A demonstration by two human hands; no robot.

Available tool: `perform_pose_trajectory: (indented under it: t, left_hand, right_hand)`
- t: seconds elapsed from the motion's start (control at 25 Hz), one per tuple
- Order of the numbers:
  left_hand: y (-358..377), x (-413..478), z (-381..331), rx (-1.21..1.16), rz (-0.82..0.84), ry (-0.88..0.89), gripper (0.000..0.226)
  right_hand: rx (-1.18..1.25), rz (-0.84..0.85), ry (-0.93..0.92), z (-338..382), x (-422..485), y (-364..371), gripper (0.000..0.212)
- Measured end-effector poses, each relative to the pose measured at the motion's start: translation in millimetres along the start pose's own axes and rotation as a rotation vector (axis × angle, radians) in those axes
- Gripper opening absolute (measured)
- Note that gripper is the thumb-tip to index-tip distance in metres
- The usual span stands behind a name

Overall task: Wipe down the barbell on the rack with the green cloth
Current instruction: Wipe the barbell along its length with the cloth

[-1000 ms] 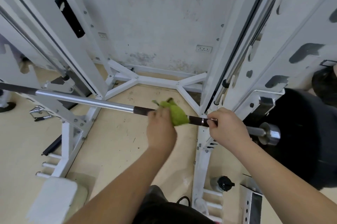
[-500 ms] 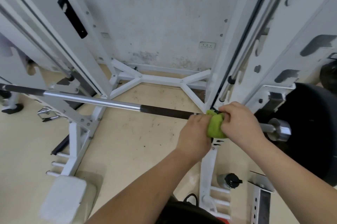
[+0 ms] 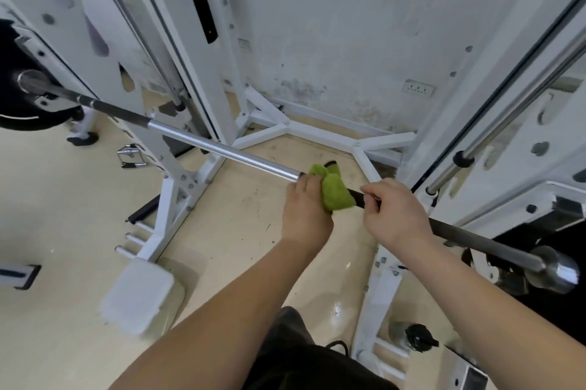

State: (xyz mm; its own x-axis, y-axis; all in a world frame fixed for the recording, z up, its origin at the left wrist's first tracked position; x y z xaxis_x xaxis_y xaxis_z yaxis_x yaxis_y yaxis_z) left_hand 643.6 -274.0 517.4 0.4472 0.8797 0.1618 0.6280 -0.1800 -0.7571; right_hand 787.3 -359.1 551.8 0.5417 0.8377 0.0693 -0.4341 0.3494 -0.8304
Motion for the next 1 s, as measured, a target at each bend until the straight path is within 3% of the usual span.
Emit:
perform_pose_trajectory:
  t: [0.12,0.32,0.56,0.84,1.0]
  left_hand:
    - [-19.7,-22.2,4.6,-0.320,0.176,-0.111,0.033]
    - [-96.3,10.5,61.7,-0.433,-0.112,-0.515,0.021]
    - [-182.0,59.5,176.7,-0.516,-0.204,-0.698,0.006]
    - [-290.8,170.4,326.1,-0.418,-0.233,-0.658,0.006]
    - [-353.5,245.4,362.4,-0.222,-0.341,-0.321,0.028]
  right_hand:
    - [0.002,-0.017,-0.051,19.1,15.8,1.3,0.029]
    - [0.034,0.043,-0.095,84.4,48.5,34.6,0.031]
    - [0.080,0.149,-0.200,206.1,100.7,119.4,0.026]
    - [0.038,0.235,-0.162,358.1,181.7,248.9,0.025]
    - [-0.044,0.257,-0.049,393.7,209.8,275.9,0.031]
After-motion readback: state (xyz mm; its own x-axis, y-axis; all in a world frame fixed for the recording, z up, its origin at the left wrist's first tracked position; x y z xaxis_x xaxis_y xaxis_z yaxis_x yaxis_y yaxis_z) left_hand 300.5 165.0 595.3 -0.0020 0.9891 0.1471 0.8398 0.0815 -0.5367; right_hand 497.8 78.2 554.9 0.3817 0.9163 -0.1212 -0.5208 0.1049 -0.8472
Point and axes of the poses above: each hand's wrist, its own x-axis towards the middle knuckle, its own y-axis out of the palm, z = x × y, the point moved 3 cm from there along x, towards the middle knuckle, and after that the axes turned 5 degrees about -z, right-handed, at the moved point
